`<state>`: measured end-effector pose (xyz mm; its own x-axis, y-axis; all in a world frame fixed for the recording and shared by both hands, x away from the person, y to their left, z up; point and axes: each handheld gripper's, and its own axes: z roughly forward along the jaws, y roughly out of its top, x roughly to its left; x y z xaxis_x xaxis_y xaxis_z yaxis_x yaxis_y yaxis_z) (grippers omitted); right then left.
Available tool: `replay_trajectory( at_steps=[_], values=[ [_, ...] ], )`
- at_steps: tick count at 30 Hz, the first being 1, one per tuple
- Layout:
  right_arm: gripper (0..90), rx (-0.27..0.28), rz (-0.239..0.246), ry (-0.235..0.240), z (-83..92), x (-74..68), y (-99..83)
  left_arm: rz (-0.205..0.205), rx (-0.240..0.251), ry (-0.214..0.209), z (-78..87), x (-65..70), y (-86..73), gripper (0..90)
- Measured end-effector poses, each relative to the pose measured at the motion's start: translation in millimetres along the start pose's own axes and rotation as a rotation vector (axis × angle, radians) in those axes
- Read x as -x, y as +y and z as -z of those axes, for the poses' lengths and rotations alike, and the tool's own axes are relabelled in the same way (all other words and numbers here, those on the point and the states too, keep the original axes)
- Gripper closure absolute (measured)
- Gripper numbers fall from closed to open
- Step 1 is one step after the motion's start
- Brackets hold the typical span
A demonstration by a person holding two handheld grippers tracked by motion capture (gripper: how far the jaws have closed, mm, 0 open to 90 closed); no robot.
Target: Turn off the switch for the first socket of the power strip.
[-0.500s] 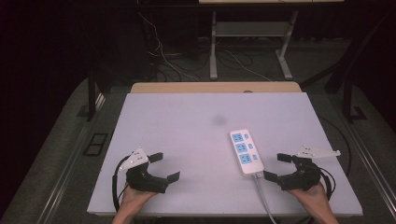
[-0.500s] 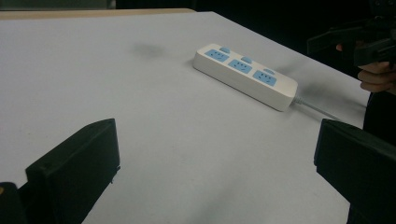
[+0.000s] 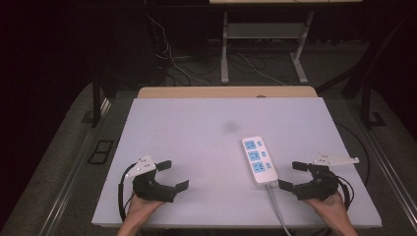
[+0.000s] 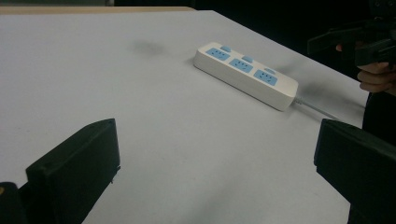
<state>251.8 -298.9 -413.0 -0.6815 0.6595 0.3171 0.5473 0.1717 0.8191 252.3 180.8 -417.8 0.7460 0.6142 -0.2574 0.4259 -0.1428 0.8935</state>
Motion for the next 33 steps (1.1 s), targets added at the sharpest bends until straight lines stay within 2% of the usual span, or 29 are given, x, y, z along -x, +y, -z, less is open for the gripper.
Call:
replay_trajectory(
  at_steps=[18, 33],
  values=[
    [0.4, -0.047, -0.005, -0.007, -0.5, 1.5, 4.1, -0.001, -0.022, -0.001, -4.8, -0.1, -1.6, 0.4],
    [0.4, -0.104, -0.001, 0.003, -1.1, 5.1, 16.6, 0.01, -0.023, 0.005, -2.6, -2.6, -3.4, 0.6]
  ],
)
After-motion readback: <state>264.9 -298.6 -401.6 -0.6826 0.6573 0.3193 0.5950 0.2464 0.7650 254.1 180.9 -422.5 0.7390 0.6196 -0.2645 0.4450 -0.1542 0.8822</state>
